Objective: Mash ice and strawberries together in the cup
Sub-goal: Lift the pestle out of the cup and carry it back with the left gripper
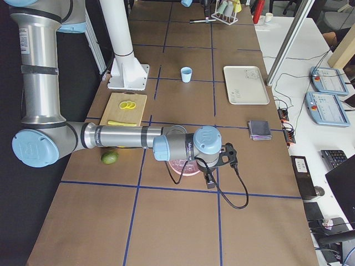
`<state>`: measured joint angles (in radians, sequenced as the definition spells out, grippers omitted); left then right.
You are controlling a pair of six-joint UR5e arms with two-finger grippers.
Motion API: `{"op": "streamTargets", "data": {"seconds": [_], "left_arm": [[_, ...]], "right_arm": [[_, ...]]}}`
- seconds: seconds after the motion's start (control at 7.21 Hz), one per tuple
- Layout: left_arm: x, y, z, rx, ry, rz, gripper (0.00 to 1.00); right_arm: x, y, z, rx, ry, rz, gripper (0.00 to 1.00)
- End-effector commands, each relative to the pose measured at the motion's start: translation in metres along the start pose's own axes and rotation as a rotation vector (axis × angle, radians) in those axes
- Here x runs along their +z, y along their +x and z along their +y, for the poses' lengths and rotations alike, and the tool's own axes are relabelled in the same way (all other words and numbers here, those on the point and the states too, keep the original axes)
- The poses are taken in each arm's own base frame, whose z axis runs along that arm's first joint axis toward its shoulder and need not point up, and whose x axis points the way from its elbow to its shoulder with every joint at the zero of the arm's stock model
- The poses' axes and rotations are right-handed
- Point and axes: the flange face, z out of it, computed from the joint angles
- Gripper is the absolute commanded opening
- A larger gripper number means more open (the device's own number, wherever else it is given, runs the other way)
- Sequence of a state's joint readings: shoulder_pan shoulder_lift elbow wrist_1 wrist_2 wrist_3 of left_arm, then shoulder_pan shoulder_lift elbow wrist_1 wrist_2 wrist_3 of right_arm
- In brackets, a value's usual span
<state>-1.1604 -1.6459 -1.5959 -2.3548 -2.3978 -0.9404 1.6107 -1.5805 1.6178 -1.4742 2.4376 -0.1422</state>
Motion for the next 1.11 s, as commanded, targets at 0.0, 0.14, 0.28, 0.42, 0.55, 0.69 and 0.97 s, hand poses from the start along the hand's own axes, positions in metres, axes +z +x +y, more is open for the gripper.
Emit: {"op": "streamTargets", "data": {"seconds": [0.0,0.14,0.28,0.42,0.55,0.69,0.97], "left_arm": [[0.021,-0.083,0.009,0.024,-0.05,-0.096,0.0],[0.028,-0.116,0.016,0.04,-0.031,-0.177,0.0],[0.033,-0.143,0.03,0.051,-0.034,-0.235,0.0],[0.038,-0.161,0.034,0.084,-0.044,-0.268,0.0],[0.041,-0.174,0.034,0.089,-0.024,-0.321,0.0],[0.041,-0.177,0.033,0.089,-0.012,-0.338,0.0],[0.039,-0.182,0.039,0.084,-0.016,-0.344,0.0]], "right_arm": [[0.0,0.0,-0.001,-0.001,0.0,0.002,0.99],[0.001,0.001,0.0,0.001,-0.001,0.001,0.99],[0.001,0.001,0.001,0.002,-0.003,0.003,0.99],[0.001,0.002,0.001,0.001,-0.002,0.003,0.99],[0.002,0.003,0.001,0.003,-0.005,0.003,0.99],[0.002,0.002,0.001,0.002,-0.004,0.004,0.99],[0.001,0.002,0.0,-0.001,-0.004,0.015,0.99]]}}
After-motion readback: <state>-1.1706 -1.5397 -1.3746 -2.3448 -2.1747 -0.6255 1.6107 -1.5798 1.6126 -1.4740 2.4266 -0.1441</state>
